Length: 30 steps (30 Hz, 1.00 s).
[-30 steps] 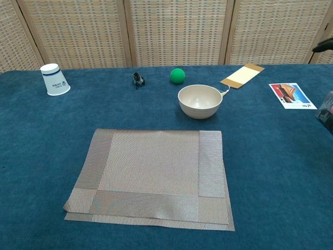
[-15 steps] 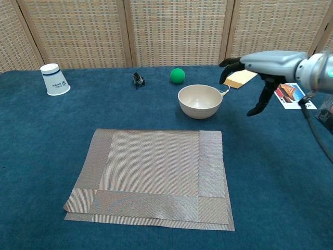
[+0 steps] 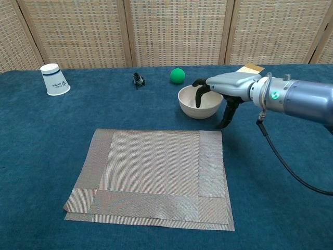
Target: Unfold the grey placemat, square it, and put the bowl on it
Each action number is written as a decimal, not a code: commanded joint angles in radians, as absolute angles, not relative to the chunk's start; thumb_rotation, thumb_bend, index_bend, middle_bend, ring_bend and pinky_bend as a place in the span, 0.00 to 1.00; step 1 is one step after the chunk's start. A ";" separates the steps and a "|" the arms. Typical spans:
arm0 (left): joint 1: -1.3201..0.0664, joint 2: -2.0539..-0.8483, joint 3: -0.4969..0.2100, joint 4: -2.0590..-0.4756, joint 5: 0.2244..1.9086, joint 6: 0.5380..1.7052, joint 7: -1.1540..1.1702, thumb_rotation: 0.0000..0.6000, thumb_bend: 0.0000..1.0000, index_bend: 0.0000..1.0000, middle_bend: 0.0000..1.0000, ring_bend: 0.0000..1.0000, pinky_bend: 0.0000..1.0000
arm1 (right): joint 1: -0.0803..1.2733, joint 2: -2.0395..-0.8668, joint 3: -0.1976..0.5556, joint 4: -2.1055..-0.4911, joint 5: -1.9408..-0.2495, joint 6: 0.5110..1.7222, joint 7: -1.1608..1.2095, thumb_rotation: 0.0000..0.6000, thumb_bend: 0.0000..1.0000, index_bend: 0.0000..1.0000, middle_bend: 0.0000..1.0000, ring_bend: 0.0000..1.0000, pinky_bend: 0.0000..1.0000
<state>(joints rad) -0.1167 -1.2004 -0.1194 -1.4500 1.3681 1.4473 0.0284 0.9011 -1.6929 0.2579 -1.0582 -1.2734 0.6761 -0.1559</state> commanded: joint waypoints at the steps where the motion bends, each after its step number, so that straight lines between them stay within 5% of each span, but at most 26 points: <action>1: -0.115 -1.199 -0.120 -1.449 1.369 1.450 0.023 1.00 0.00 0.00 0.00 0.00 0.00 | 0.917 -1.730 0.255 -1.015 -1.271 0.682 -0.151 1.00 0.44 0.43 0.00 0.00 0.00; 10: -0.114 -1.199 -0.121 -1.446 1.364 1.450 0.015 1.00 0.00 0.00 0.00 0.00 0.00 | 0.947 -1.820 0.258 -0.871 -1.285 0.730 -0.104 1.00 0.61 0.68 0.00 0.00 0.00; 22: -0.120 -1.202 -0.118 -1.443 1.363 1.438 0.016 1.00 0.00 0.00 0.00 0.00 0.00 | 0.923 -1.764 0.227 -0.911 -1.368 0.840 -0.004 1.00 0.63 0.70 0.00 0.00 0.00; 30: -0.120 -1.200 -0.112 -1.453 1.376 1.441 0.014 1.00 0.00 0.00 0.00 0.00 0.00 | 0.799 -1.545 0.139 -1.131 -1.477 1.009 0.022 1.00 0.63 0.70 0.00 0.00 0.00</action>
<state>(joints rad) -0.1204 -1.2006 -0.1126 -1.4525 1.3752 1.4402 0.0140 0.8557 -1.6288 0.1856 -1.0519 -1.4269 0.9431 0.0119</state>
